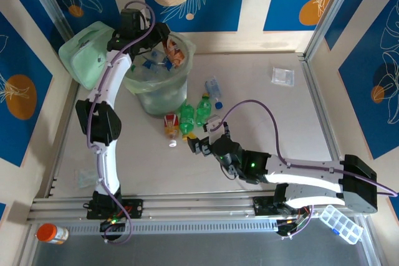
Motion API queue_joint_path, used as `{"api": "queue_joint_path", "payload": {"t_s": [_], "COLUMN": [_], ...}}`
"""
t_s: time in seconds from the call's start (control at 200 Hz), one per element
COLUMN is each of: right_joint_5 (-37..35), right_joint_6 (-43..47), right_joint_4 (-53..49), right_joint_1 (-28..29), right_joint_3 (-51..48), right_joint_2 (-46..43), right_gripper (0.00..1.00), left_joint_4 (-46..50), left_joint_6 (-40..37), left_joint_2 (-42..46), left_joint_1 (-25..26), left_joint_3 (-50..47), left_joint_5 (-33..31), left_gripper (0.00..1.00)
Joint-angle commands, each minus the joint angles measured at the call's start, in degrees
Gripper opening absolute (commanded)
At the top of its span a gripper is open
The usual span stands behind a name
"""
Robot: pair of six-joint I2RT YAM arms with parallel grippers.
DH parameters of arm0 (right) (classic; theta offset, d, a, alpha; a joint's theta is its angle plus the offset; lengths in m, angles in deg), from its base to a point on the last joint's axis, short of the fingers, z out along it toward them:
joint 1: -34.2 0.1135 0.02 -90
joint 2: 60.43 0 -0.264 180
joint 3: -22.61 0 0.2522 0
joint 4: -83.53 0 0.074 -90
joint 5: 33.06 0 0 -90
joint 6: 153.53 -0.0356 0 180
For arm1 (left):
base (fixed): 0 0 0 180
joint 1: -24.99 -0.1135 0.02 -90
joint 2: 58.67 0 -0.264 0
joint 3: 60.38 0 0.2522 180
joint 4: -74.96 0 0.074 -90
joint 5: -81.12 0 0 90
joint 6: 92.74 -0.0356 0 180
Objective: Put the plastic bottles in the bin
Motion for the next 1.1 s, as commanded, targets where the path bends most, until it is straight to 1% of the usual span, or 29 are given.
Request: {"api": "queue_joint_path", "payload": {"t_s": [0.0,0.035,0.08,0.205,0.28,0.305,0.395,0.46,0.575,0.68,0.73,0.82,0.955,1.035,1.095], "right_joint_5": [0.0,0.0,0.4,0.8,0.9,1.0,1.2,1.1,1.0,1.2,1.1,1.1,0.4,0.2,0.6], "right_joint_6": [-1.3,-1.3,-1.2,-0.9,-0.9,-1.0,-0.8,-0.6,-0.3,-0.1,-0.2,-0.3,-0.5,-0.5,-1.0], "right_joint_4": [-0.2,-0.3,-0.3,-0.3,-0.4,-0.5,-0.5,-0.5,-0.5,-0.5,-0.3,-0.4,-0.2,-0.1,-0.2], "right_joint_1": [-0.3,-0.3,-0.3,-0.3,-0.3,-0.4,-0.3,-0.4,-0.4,-0.3,-0.4,-0.4,-0.4,-0.6,-1.0], "right_joint_3": [2.3,2.4,2.4,2.6,2.8,2.9,3.1,3.2,3.3,3.2,3.1,3.0,2.7,2.4,2.0], "right_joint_2": [0.5,0.4,0.5,0.8,1.2,1.4,1.8,2.1,2.1,1.9,1.7,1.4,0.7,0.1,-0.5], "right_gripper": [0.89,0.89,0.89,0.89,0.89,0.89,0.89,0.89,0.89,0.89,0.89,0.89,0.89,0.89,0.89], "left_joint_4": [9.6,11.3,11.7,12.6,14.4,15.0,17.6,17.6,16.7,15.5,15.0,14.7,15.3,15.1,13.9], "left_joint_6": [-6.2,-7.1,-7.7,-6.8,-7.5,-8.4,-10.2,-10.3,-10.6,-11.2,-11.4,-11.6,-11.7,-11.5,-11.6], "left_joint_2": [-1.3,-1.4,-1.5,-3.9,-5.0,-5.2,-5.8,-6.3,-5.4,-2.9,-1.4,1.2,5.5,9.5,13.9], "left_joint_1": [0.3,0.3,0.2,0.3,0.7,0.9,1.1,1.1,1.1,1.0,0.8,0.8,0.9,1.0,1.6], "left_joint_3": [7.6,8.7,8.6,8.9,9.0,9.0,9.0,9.1,9.2,9.2,9.2,9.2,8.1,4.9,0.0], "left_joint_5": [-0.1,-0.9,-0.4,5.5,6.2,5.6,2.3,2.8,2.9,1.9,1.4,0.9,0.7,0.9,0.8], "left_gripper": [0.3,0.3,0.3,0.27,0.28,0.31,0.45,0.55,0.62,0.73,0.75,0.78,0.78,0.78,0.77]}}
